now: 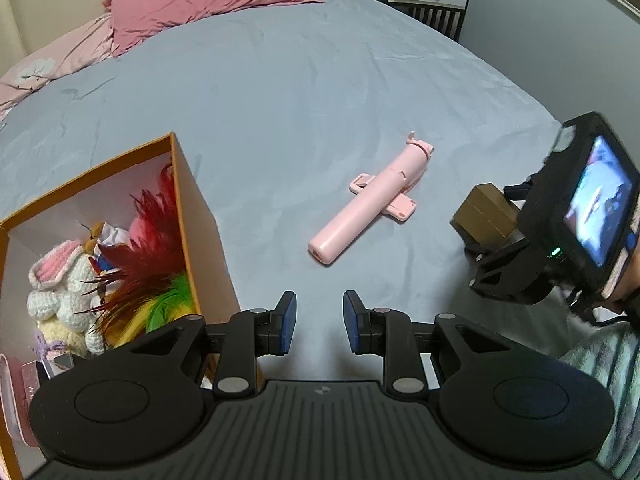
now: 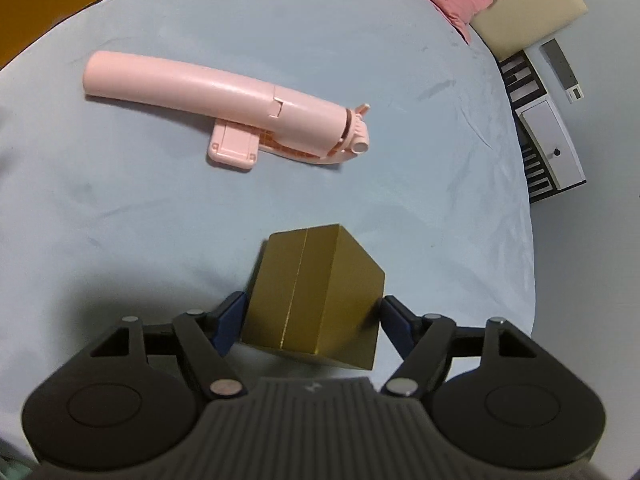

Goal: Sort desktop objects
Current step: 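Grasp the pink selfie stick with the left tool while the right tool grasps the gold box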

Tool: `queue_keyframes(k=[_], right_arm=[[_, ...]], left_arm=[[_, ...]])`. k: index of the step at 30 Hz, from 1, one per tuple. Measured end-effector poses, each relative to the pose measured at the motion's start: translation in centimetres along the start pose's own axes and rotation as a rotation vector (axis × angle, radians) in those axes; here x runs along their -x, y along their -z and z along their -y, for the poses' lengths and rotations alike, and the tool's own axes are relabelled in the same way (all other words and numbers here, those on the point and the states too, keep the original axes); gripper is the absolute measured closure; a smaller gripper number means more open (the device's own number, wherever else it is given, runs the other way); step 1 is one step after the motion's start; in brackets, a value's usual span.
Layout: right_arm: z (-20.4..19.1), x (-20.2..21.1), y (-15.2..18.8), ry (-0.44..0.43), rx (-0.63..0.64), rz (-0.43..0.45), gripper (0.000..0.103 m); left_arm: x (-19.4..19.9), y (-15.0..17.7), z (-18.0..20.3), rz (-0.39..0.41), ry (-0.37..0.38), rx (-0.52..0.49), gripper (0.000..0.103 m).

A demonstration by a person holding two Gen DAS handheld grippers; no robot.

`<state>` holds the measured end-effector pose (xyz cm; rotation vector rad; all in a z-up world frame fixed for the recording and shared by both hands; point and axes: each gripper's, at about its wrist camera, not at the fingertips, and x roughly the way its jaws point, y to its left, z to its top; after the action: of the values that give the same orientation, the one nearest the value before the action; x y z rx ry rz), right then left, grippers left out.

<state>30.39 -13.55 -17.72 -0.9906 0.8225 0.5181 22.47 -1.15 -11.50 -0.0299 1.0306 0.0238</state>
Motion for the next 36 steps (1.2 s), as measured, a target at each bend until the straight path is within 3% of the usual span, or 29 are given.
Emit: queue_keyframes(k=[2, 6, 9, 13, 15, 18, 22, 25, 36], right_arm=[[1.0, 0.2, 0.2, -0.034, -0.059, 0.007, 0.032], [4.0, 1.2, 1.0, -0.137, -0.223, 0.044, 0.045], [7.0, 1.8, 1.9, -0.291, -0.392, 0.053, 0.052], [8.8, 2.2, 3.3, -0.466, -0.543, 0.048, 0.052], [9.2, 1.7, 3.6, -0.464, -0.573, 0.022, 0.052], [9.0, 0.9, 4.0, -0.376, -0.556, -0.024, 0.055], [8.8, 1.3, 4.2, -0.383, -0.544, -0.005, 0.055], [8.6, 0.9, 4.3, -0.394, -0.538, 0.007, 0.055], [9.2, -0.8, 5.8, -0.437, -0.546, 0.027, 0.053]], left_arm=[[0.0, 0.0, -0.2, 0.001, -0.007, -0.002, 0.074], [-0.3, -0.4, 0.0, -0.002, -0.006, -0.037, 0.074], [-0.8, -1.3, 0.7, -0.004, -0.004, -0.089, 0.074], [-1.7, -2.4, 2.3, 0.000, 0.019, -0.204, 0.074], [-2.4, -2.8, 3.7, 0.007, 0.035, -0.287, 0.074], [-4.0, -3.0, 5.9, 0.019, 0.048, -0.439, 0.074], [-6.6, -2.7, 8.7, 0.055, -0.061, -0.625, 0.074], [-8.0, -1.9, 10.9, 0.093, -0.088, -0.756, 0.074], [-13.5, 0.4, 15.0, 0.145, -0.244, -0.971, 0.074]])
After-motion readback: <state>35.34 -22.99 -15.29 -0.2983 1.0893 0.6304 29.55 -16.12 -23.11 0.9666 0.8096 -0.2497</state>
